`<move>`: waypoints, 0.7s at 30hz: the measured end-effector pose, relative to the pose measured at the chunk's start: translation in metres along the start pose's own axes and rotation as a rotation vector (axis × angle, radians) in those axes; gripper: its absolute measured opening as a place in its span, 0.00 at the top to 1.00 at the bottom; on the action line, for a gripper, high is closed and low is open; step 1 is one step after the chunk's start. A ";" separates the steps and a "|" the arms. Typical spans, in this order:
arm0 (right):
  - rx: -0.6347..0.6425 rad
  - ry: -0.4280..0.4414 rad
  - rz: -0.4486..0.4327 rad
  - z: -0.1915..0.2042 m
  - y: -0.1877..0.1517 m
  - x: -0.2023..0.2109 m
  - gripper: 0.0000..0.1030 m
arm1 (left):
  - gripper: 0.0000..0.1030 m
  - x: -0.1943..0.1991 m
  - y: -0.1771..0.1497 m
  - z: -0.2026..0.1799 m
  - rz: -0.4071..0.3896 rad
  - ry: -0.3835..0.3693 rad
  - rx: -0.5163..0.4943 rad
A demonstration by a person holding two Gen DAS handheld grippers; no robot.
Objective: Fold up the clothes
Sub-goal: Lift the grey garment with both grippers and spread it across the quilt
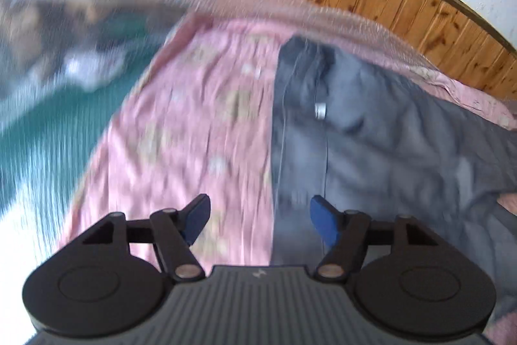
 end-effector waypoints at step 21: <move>1.313 0.931 -0.193 0.515 -0.235 0.161 0.23 | 0.29 0.012 -0.023 -0.090 -0.090 -0.538 0.128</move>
Point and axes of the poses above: each gripper's, at about its wrist camera, not at the fingertips, and x roughly against the way its jaws point, z to its left, y to its top, the point moved 4 cm from there along -x, roughly the way its jaws point, and after that the axes turned 10 degrees about -z, right-handed, at the moved point
